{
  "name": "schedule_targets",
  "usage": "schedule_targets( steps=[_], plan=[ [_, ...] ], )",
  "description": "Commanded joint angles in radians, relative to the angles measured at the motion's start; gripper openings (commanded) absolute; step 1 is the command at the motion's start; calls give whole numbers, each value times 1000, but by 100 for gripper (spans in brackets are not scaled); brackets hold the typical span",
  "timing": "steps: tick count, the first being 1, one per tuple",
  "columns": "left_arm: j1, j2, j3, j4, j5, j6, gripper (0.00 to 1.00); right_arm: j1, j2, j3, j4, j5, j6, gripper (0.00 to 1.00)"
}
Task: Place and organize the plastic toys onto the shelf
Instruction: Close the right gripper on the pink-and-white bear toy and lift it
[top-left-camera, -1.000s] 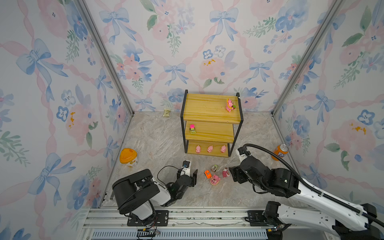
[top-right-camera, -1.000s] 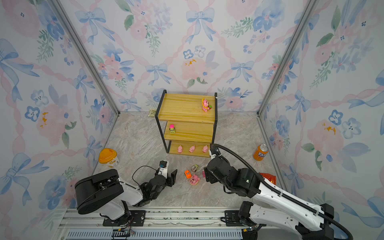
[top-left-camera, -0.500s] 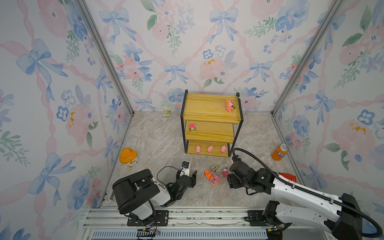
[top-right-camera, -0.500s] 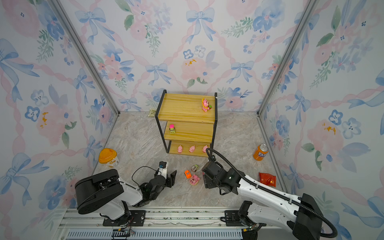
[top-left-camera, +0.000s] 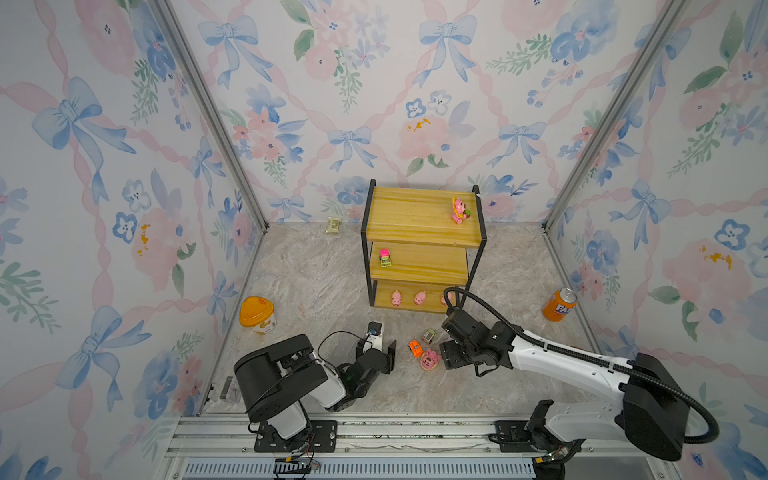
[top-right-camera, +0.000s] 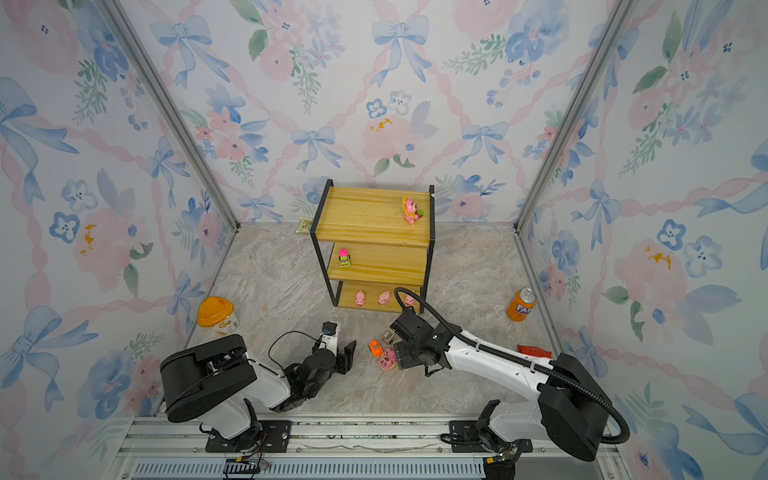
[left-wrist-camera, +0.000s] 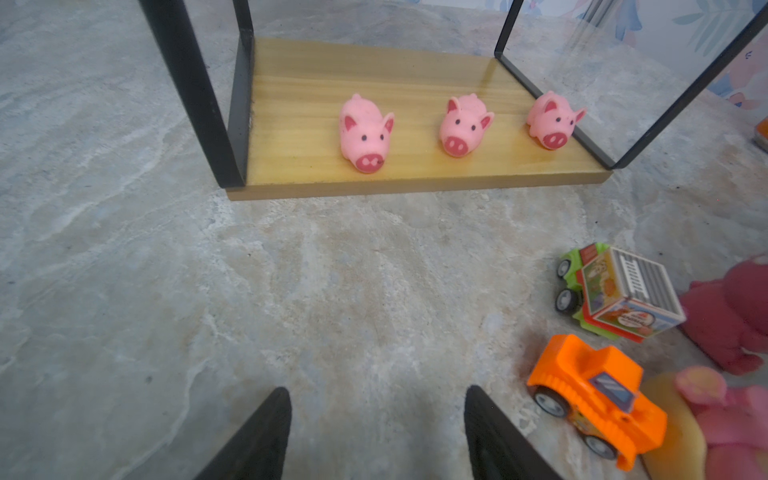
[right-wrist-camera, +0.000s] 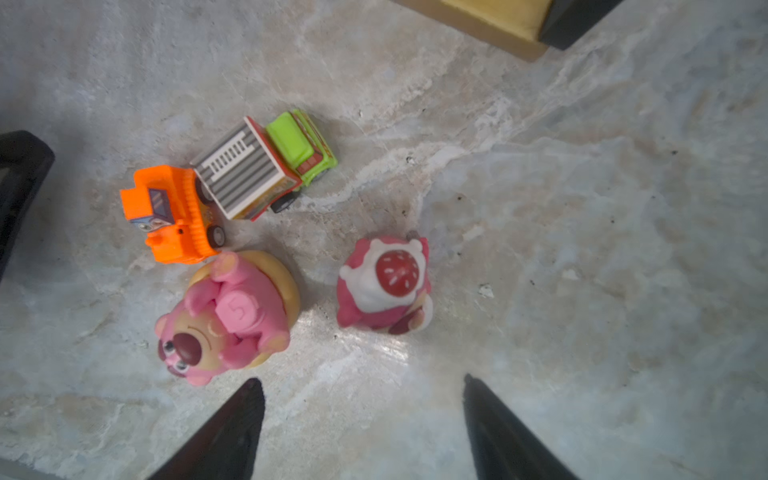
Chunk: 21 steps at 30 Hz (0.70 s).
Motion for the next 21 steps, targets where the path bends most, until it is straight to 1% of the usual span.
schedule_targets(
  steps=[1, 7, 9, 13, 21],
  plan=[
    [7, -11, -11, -17, -18, -16, 67, -23, 32, 34, 11, -9, -17, 77],
    [7, -11, -10, -17, -22, -14, 67, -57, 62, 43, 35, -9, -34, 71],
    [7, -7, -9, -17, -22, -15, 67, -68, 77, 49, 42, -11, -46, 67],
    [7, -3, -8, -17, -22, -19, 67, -77, 110, 62, 57, -20, -64, 63],
    [7, -17, -20, -18, -34, -21, 67, -79, 175, 79, 83, -17, -73, 57]
  ],
)
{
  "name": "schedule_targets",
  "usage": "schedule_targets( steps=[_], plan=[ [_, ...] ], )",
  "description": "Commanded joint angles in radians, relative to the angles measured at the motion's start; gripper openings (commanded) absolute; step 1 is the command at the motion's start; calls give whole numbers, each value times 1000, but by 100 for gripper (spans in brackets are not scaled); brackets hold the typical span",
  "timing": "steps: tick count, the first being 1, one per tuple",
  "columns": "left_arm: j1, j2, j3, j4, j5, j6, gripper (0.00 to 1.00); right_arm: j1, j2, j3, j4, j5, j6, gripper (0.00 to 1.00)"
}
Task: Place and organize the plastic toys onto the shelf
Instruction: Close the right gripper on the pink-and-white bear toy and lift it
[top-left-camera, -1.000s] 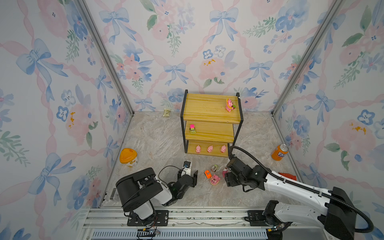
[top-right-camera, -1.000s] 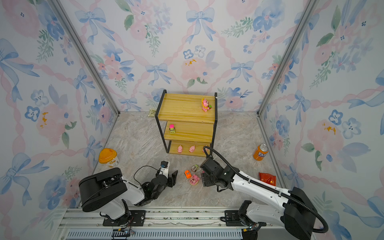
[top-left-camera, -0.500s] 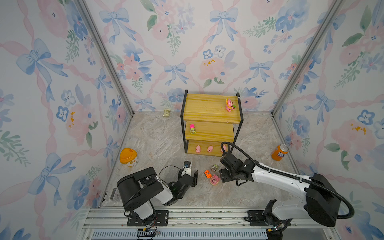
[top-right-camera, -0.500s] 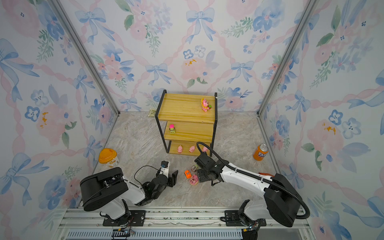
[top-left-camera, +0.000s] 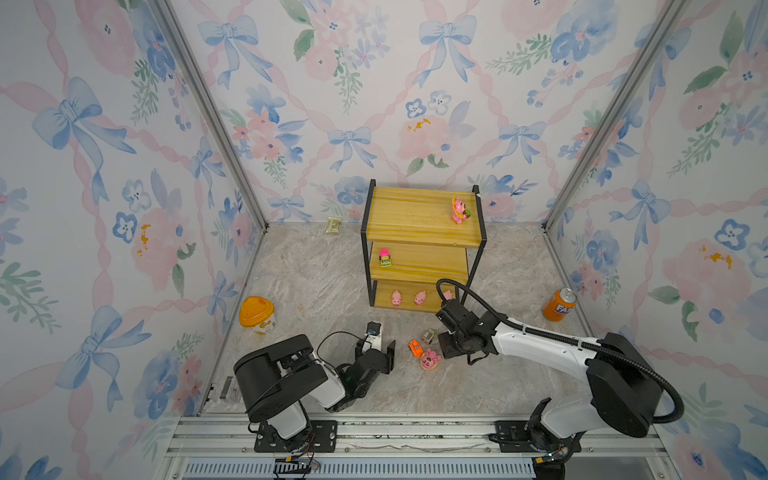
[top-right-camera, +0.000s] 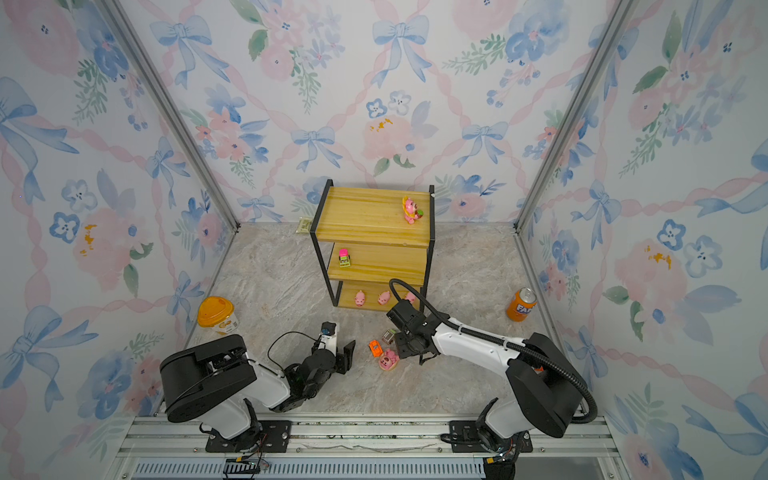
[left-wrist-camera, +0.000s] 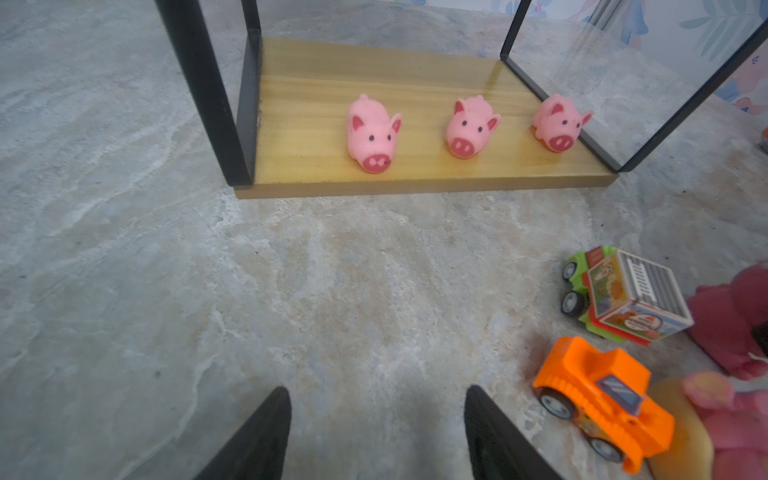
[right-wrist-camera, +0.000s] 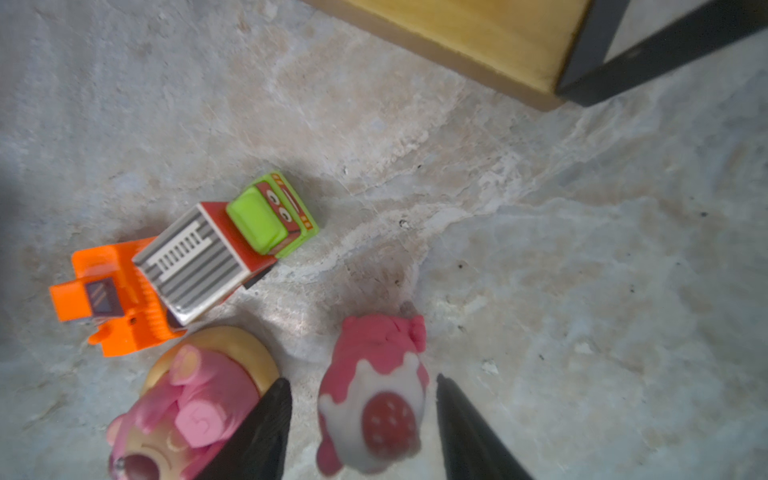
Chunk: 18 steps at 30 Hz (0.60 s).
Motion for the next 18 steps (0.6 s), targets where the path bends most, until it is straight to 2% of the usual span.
schedule_targets(
  steps=[1, 6, 12, 18],
  plan=[
    [7, -17, -15, -18, -22, -10, 67, -7, 19, 31, 13, 0, -10, 57],
    [7, -17, -17, -18, -23, -12, 67, -7, 26, 30, 13, 14, -10, 53],
    [8, -10, -15, -18, -22, -16, 67, -7, 19, 31, -5, 26, -14, 43],
    [8, -9, -15, -19, -23, -18, 67, -7, 12, 20, -18, 28, -18, 37]
  ],
)
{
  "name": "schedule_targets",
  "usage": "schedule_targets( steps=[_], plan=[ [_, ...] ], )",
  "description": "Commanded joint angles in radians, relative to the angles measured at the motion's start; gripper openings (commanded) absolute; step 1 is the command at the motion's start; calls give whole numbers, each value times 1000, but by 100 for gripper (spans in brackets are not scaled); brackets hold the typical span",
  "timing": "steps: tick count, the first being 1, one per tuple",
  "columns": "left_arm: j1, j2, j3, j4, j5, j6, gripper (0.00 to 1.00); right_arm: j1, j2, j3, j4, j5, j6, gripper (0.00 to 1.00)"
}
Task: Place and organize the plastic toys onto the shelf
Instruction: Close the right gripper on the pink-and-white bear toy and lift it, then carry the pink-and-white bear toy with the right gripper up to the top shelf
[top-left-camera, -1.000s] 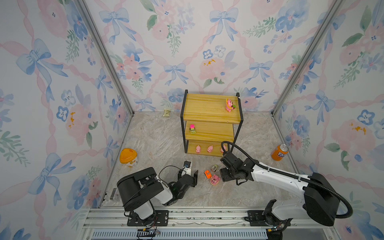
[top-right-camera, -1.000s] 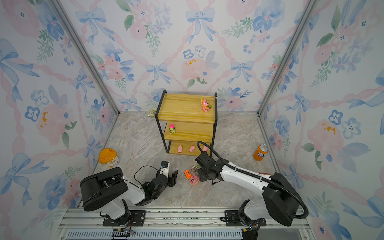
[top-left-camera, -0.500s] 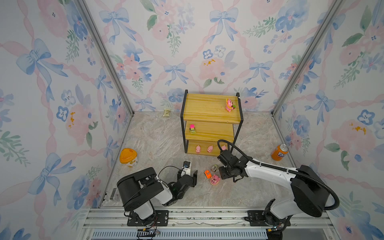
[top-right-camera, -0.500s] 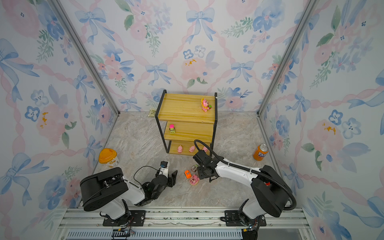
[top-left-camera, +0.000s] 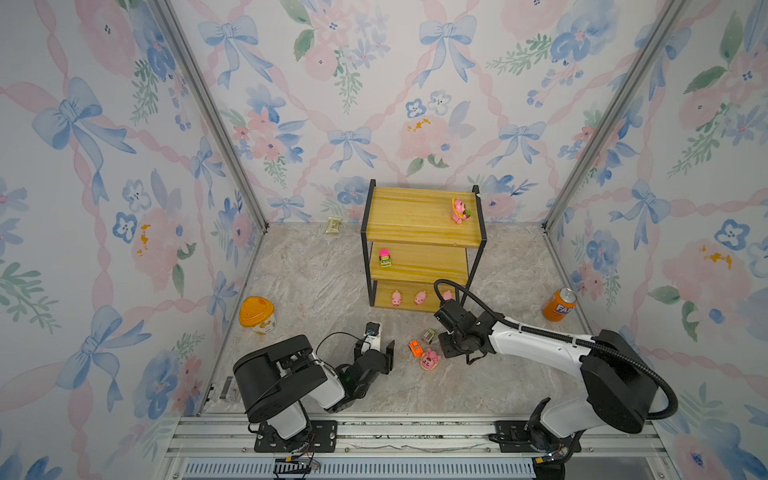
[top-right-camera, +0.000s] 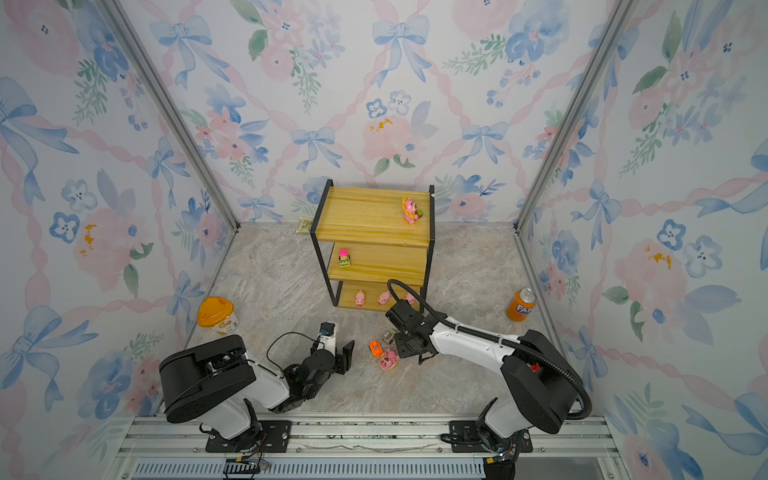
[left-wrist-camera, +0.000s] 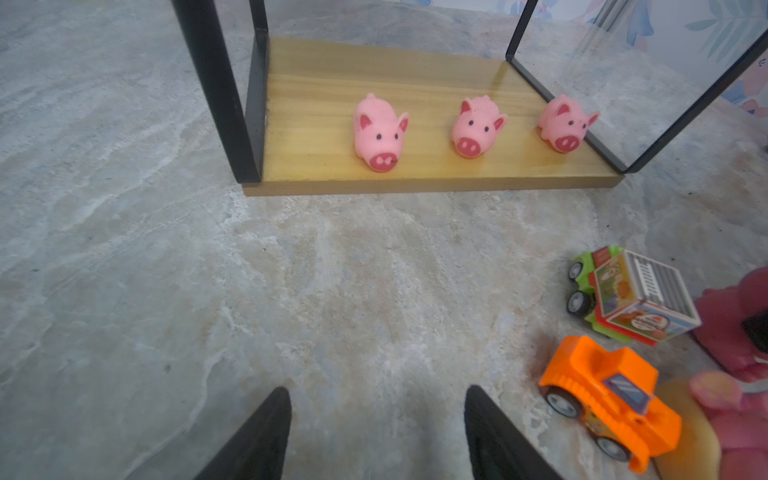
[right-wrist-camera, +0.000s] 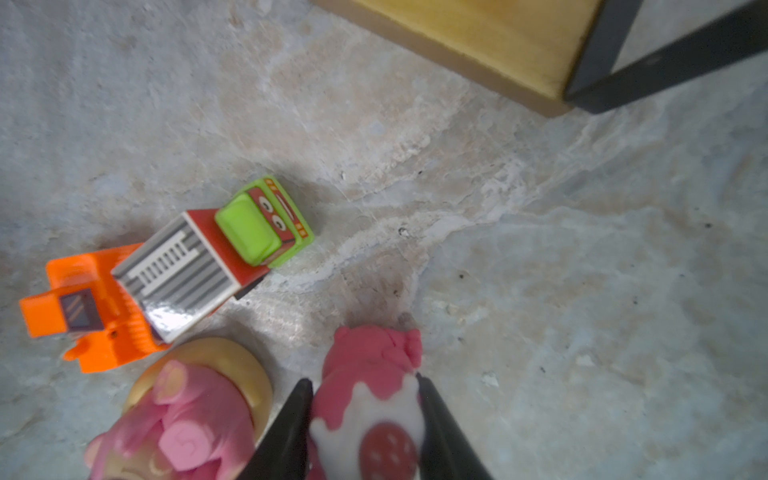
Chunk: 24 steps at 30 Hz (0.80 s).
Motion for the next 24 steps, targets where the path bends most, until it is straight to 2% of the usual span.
schedule_targets(
  steps=[1, 8, 18, 24],
  plan=[
    [8, -4, -11, -18, -16, -11, 67, -8, -5, 17, -24, 14, -3, 36],
    [7, -11, -15, -18, -18, -11, 67, 18, -57, 47, -88, 22, -18, 31],
    [8, -9, -12, -19, -10, -11, 67, 101, -188, 271, -338, 9, -72, 28],
    [7, -6, -14, -17, -4, -16, 67, 105, -266, 386, -396, 3, -99, 28]
  ],
)
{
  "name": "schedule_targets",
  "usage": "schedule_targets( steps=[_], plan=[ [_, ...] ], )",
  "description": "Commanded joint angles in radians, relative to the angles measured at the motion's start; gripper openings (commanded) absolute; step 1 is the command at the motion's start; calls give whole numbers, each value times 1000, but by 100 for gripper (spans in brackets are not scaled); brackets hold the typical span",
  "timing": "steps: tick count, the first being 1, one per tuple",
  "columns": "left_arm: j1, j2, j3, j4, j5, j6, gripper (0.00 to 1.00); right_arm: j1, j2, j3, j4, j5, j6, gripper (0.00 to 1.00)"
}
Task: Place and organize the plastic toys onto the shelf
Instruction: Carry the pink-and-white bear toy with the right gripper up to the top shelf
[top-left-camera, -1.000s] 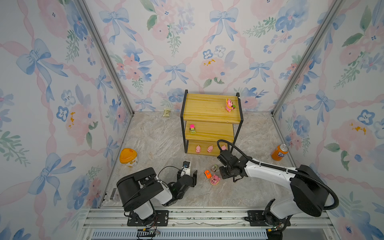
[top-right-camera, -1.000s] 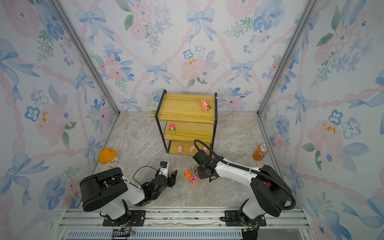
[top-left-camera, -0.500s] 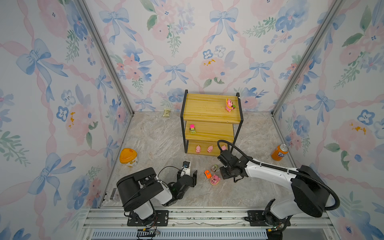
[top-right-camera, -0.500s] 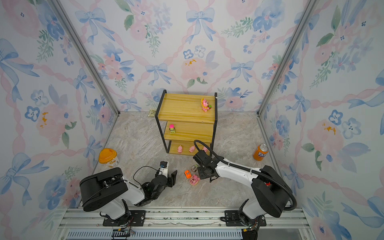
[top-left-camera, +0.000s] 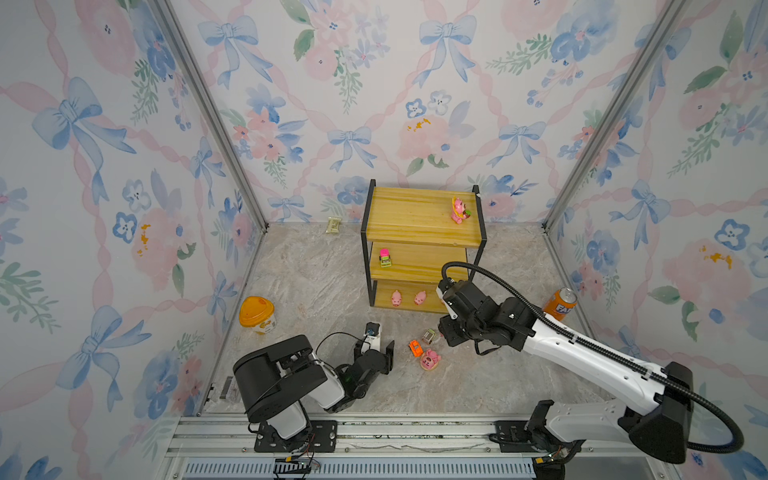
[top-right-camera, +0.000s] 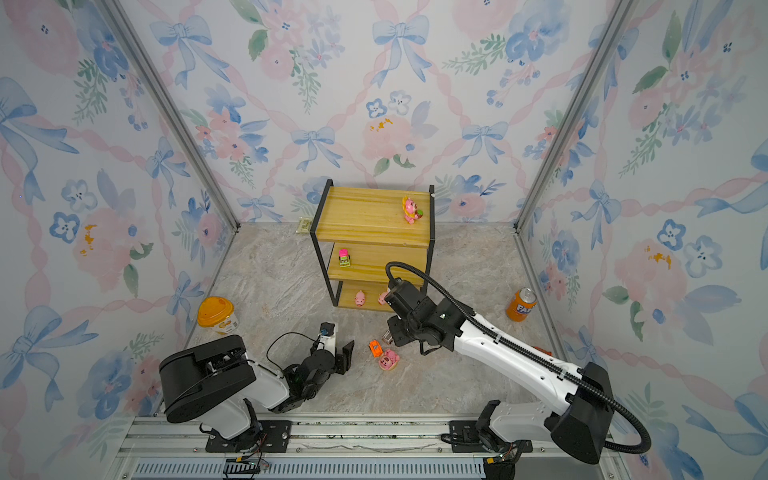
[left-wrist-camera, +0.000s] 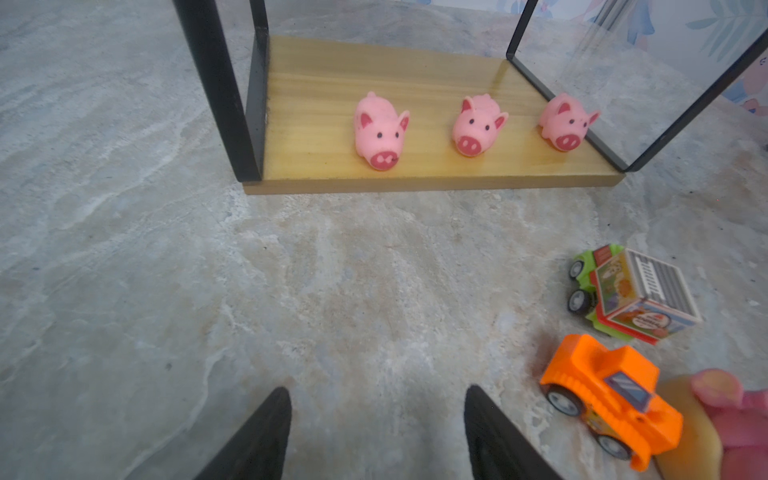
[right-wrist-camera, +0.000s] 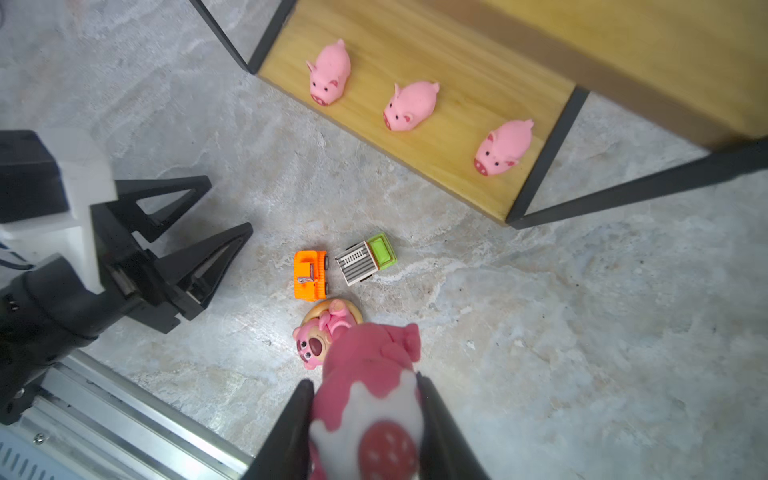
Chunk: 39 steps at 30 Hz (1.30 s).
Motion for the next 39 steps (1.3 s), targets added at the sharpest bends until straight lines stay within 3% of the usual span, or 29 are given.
schedule_targets(
  steps=[1, 11, 23, 33, 39],
  plan=[
    [7, -7, -11, -17, -4, -14, 67, 12, -37, 83, -95, -2, -36, 28],
    [7, -30, -21, -17, -6, -4, 67, 41, -17, 426, -161, 26, -170, 28],
    [7, -63, -5, -17, 0, 55, 67, -25, 224, 911, -178, 40, -371, 27],
    [10, -93, 11, -23, 11, 103, 68, -156, 478, 1237, -196, -34, -406, 27],
    [14, -111, 5, -23, 1, 110, 68, -210, 577, 1303, -179, -73, -384, 27]
  ],
)
